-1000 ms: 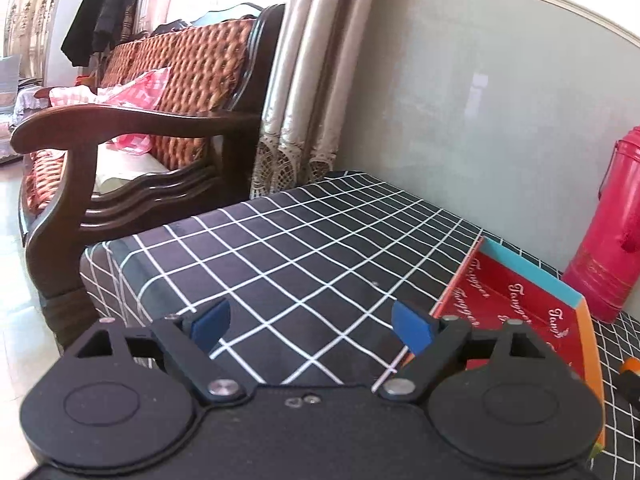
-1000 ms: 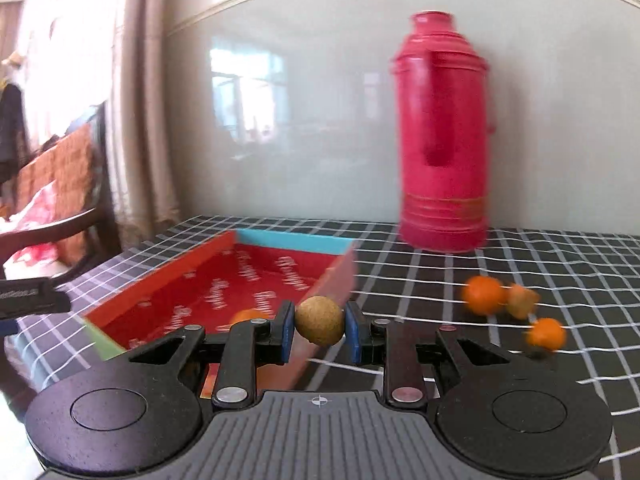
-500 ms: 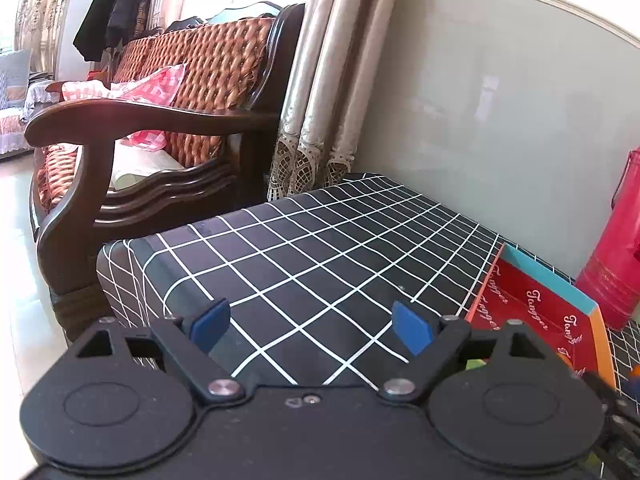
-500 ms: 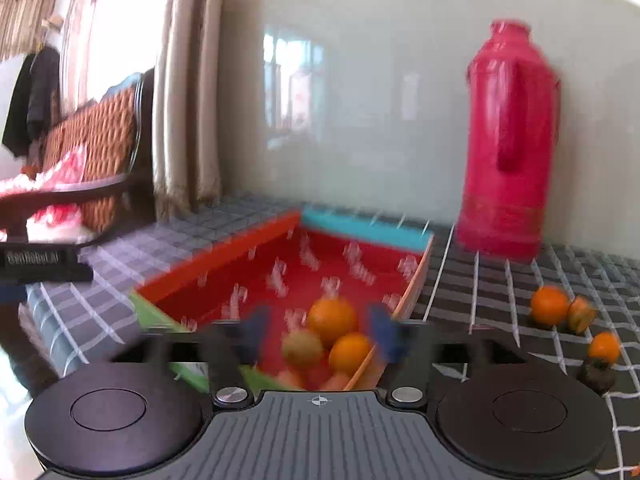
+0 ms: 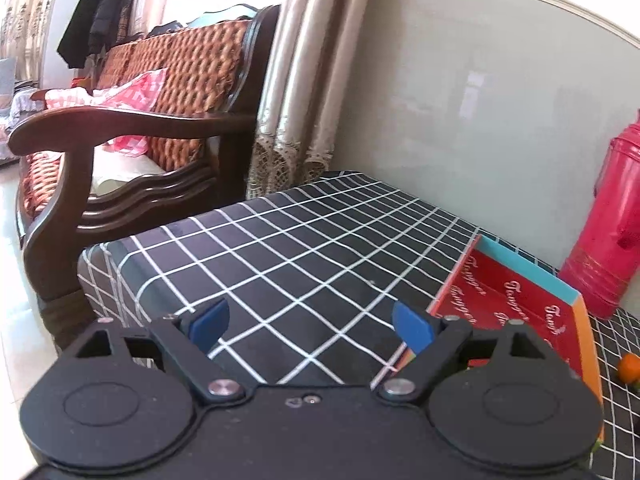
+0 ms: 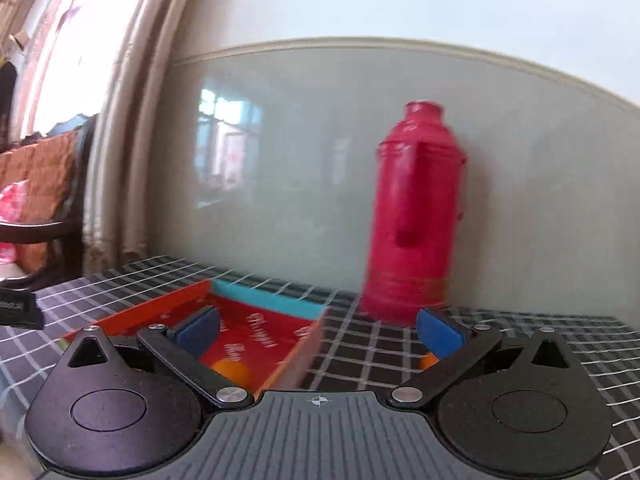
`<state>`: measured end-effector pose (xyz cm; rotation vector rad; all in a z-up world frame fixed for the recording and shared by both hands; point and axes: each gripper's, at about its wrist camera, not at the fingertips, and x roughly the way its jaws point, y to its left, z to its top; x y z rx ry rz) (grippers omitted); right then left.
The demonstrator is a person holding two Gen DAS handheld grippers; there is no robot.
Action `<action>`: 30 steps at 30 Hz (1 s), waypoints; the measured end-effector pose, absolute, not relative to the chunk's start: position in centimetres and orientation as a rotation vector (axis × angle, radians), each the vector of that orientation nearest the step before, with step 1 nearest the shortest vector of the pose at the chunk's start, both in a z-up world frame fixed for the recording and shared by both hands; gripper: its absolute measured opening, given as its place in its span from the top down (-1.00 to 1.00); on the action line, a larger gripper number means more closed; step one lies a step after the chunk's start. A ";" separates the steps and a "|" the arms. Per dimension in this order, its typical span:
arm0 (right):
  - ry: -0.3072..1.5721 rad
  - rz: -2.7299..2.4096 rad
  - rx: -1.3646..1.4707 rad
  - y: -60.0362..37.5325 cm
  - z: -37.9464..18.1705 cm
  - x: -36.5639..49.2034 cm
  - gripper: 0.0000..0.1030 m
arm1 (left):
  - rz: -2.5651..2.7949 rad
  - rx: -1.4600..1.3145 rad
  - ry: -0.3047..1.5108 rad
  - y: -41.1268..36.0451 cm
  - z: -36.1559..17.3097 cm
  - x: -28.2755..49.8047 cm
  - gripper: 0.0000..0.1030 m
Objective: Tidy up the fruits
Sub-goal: 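Reach the left gripper to the dark mangosteen and close on it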
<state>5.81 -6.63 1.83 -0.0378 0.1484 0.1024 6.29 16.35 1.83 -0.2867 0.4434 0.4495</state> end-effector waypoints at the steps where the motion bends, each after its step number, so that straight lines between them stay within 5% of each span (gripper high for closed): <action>1: 0.146 0.084 -0.038 -7.0 1.8 5.8 -1.00 | 0.441 -0.281 0.441 16.0 1.9 6.4 -0.60; 30: 0.299 -0.613 0.095 -24.0 0.2 5.9 -1.00 | -0.182 0.040 0.430 -6.0 -0.4 10.0 -0.53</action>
